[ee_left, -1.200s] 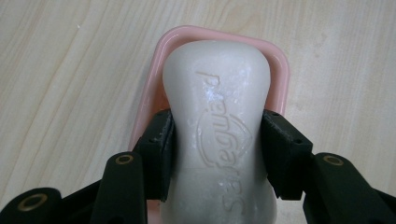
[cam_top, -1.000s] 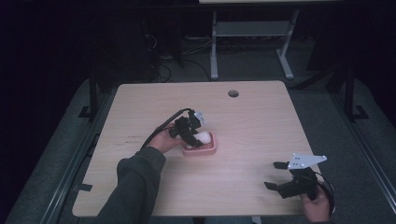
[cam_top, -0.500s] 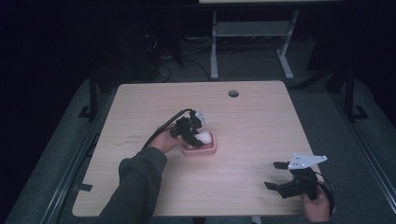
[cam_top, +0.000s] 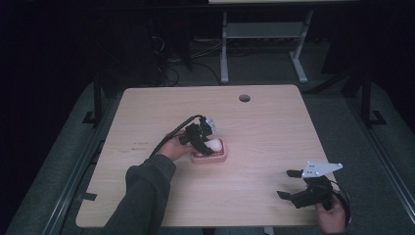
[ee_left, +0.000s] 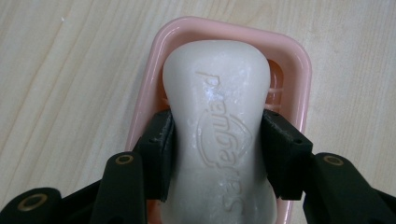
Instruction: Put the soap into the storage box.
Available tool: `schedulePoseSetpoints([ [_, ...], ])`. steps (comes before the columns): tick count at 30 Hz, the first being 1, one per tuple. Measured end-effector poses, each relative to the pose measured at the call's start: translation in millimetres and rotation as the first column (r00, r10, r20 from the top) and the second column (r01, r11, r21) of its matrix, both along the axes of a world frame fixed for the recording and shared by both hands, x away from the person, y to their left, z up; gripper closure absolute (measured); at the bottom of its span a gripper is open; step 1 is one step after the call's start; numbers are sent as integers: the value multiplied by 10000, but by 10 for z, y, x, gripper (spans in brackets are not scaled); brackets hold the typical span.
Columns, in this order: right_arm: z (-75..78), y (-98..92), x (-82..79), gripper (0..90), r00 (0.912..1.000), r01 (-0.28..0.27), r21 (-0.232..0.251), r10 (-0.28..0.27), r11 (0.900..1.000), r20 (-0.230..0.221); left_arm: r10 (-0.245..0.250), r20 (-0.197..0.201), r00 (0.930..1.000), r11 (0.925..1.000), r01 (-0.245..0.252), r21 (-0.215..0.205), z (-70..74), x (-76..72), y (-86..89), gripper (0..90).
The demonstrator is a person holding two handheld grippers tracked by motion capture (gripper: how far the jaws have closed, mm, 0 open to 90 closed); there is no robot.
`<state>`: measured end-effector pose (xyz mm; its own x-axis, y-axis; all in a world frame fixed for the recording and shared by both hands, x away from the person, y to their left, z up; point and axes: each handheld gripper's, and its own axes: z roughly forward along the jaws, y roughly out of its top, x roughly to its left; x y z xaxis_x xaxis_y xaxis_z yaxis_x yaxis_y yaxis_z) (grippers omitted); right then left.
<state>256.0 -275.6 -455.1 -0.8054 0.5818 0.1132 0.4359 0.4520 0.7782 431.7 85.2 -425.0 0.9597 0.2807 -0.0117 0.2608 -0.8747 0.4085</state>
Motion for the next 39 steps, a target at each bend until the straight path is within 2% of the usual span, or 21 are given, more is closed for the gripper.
schedulePoseSetpoints([
  [5, 0, -1, -1, 142, 10000, -3, -6, 3, 10000, -8, 21, -101, 9999, 10000, -20, 54, -13, 6, -4, 491],
  [21, 0, 6, -1, 141, 10000, -14, -20, 14, 10000, -20, 6, 9, 10000, 10000, -6, 100, -13, 2, -2, 485],
  [24, -2, 10, -2, 142, 10000, 0, -15, 0, 10000, -35, 57, 124, 9999, 10000, -56, -71, 20, -9, 6, 458],
  [39, 5, 24, -5, 142, 10000, -50, -62, 50, 10000, -7, 65, 411, 9991, 10000, -62, -74, 135, -97, 45, 391],
])
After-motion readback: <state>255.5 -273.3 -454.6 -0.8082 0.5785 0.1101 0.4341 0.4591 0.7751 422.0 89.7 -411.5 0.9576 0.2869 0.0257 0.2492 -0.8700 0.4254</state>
